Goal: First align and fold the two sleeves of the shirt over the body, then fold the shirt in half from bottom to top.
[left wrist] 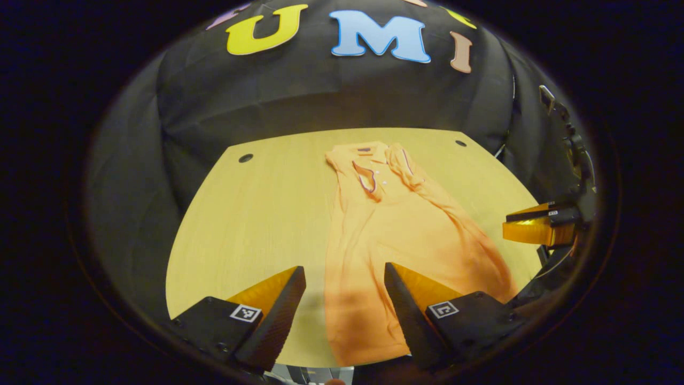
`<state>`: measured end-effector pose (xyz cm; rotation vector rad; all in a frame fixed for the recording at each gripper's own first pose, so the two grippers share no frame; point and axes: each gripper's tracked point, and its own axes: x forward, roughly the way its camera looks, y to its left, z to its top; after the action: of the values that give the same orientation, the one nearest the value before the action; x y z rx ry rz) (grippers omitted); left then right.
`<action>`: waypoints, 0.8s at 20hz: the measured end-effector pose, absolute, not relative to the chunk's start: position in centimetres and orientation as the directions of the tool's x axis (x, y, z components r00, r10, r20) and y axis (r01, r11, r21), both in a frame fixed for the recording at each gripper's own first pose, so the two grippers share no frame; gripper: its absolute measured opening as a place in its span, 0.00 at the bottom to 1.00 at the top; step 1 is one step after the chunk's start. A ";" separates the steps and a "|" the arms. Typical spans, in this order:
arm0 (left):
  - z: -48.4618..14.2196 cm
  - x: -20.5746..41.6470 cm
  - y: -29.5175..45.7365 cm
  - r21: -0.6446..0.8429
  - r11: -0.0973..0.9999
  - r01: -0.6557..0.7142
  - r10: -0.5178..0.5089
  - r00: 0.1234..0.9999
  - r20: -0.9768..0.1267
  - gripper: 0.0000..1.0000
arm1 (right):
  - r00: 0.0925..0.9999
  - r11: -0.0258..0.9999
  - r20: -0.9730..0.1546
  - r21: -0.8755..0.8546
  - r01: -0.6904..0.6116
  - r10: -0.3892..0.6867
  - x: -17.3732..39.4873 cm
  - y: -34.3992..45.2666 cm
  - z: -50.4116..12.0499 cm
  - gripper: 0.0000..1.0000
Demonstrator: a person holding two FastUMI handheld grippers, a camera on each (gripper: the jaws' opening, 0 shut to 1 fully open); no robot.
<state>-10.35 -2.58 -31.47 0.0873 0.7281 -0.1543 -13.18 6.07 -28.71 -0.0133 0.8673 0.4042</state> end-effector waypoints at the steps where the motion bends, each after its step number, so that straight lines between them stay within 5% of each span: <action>1: -32.4 -10.7 -2.8 0.018 0.984 0.175 -0.114 0.715 -0.690 1.00 | 0.550 0.923 -0.764 0.150 -0.356 0.336 -13.8 5.9 -29.5 0.34; 6: -37.2 -13.4 -2.9 0.005 0.978 0.208 -0.120 0.584 -0.803 1.00 | 0.404 0.922 -0.864 0.153 -0.355 0.299 -16.6 4.7 -33.1 0.32; 7: -38.1 -13.9 -2.8 0.006 0.977 0.213 -0.117 0.558 -0.821 0.98 | 0.377 0.924 -0.881 0.148 -0.352 0.285 -17.2 4.4 -33.8 0.45; 12: -40.3 -15.6 -2.1 0.020 0.978 0.209 -0.080 0.460 -0.884 1.00 | 0.292 0.944 -0.931 0.125 -0.305 0.218 -19.2 2.4 -36.4 0.45; 13: -40.9 -15.9 -1.9 0.024 0.978 0.206 -0.071 0.441 -0.894 1.00 | 0.268 0.945 -0.938 0.136 -0.298 0.220 -19.7 2.5 -36.7 0.55; 15: -41.7 -16.5 -1.4 0.029 0.979 0.203 -0.057 0.404 -0.913 1.00 | 0.233 0.950 -0.952 0.129 -0.286 0.199 -20.6 1.9 -37.6 0.91; 16: -42.2 -16.8 -1.2 0.034 0.979 0.202 -0.048 0.385 -0.922 1.00 | 0.225 0.953 -0.957 0.118 -0.280 0.184 -20.7 1.6 -37.9 0.91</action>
<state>-16.84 -1.20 -42.17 0.1490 1.1665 -0.1598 -20.74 1.58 -37.95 -0.0859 1.3060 0.3209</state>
